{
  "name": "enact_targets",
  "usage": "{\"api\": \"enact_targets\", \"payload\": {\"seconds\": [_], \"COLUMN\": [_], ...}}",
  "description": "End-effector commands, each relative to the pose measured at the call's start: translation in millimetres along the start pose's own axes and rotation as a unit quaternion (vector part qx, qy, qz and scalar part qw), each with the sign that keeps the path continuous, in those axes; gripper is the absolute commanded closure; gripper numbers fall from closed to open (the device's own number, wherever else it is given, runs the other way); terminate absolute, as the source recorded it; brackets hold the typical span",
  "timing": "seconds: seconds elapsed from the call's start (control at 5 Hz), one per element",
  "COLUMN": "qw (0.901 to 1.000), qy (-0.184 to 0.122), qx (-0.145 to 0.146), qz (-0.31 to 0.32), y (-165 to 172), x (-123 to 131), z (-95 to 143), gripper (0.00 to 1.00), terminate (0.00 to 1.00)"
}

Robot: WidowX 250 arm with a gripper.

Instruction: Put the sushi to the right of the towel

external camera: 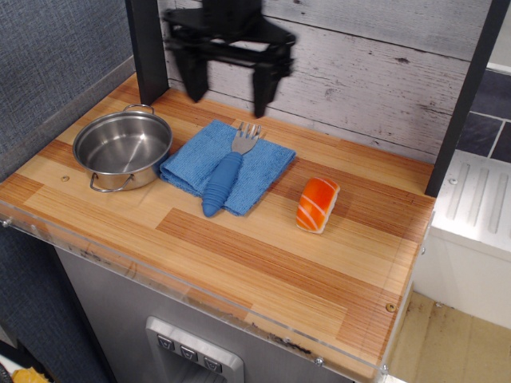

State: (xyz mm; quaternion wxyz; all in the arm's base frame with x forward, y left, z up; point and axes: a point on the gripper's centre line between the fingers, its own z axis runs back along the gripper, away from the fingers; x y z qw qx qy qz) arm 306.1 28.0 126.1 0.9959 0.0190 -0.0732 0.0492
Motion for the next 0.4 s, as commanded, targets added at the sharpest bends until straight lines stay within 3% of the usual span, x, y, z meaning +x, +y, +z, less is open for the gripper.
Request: {"api": "enact_targets", "payload": {"seconds": [0.0,0.2], "qw": [0.9999,0.9999], "qy": [0.008,0.008], "qx": [0.004,0.004], "qz": [-0.014,-0.014], "y": [17.8,17.8], "x": [-5.6,-5.6], "z": [-2.7,-2.7], "gripper": [0.0,0.0], "terminate": [0.0,1.0]}}
